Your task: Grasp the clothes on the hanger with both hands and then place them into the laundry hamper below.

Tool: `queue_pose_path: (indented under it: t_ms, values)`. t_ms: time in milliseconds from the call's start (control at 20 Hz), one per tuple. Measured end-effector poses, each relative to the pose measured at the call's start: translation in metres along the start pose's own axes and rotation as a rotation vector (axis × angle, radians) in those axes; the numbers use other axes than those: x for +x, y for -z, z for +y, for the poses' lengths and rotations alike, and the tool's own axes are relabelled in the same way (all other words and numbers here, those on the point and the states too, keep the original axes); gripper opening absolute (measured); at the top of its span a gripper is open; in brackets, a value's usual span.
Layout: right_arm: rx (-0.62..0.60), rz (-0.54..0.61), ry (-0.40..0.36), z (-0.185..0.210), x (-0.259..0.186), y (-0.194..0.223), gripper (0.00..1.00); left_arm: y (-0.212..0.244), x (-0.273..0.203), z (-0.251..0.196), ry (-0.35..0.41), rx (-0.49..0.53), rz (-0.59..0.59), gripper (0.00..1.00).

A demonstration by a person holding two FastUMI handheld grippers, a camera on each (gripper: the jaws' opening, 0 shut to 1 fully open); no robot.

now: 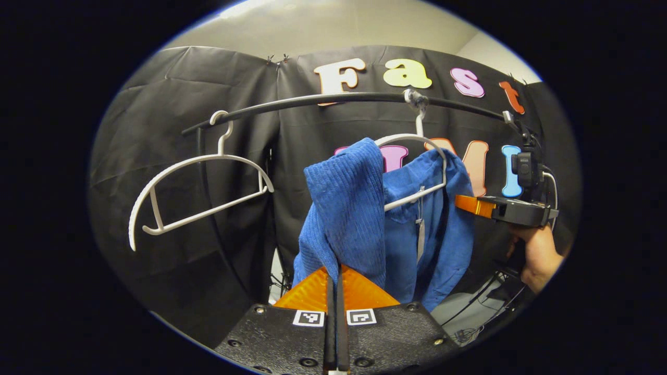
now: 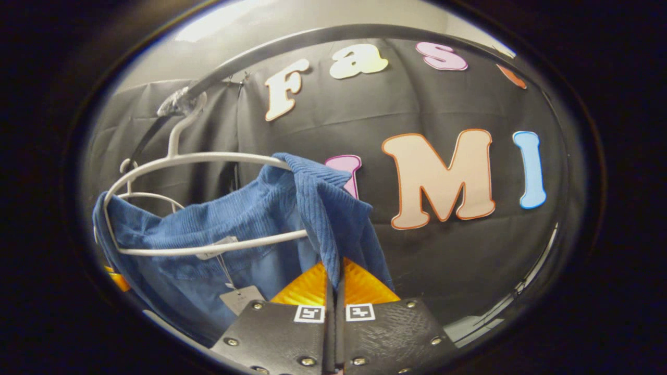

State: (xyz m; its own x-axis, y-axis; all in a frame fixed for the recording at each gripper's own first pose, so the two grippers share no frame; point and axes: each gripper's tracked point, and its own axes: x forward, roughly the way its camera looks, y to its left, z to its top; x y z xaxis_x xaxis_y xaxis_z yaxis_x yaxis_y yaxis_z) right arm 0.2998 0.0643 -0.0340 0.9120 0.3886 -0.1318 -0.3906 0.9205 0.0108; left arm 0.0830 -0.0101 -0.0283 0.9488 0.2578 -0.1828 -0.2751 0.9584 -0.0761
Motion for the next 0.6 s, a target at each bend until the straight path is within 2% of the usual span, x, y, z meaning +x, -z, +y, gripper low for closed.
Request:
queue_pose_path:
  t_ms: [250,450,600]
  values:
    - [0.014,-0.074,0.021,-0.024,-0.018,-0.035,0.01,-0.014,-0.023,0.010,-0.011,-0.014,0.014,0.01]
    - [0.017,-0.098,0.040,-0.036,-0.014,-0.046,0.03,-0.037,-0.043,0.023,-0.024,0.007,-0.039,0.00]
    - [0.052,-0.115,0.063,-0.043,-0.008,-0.054,0.01,-0.054,-0.042,0.029,-0.028,0.014,-0.066,0.00]
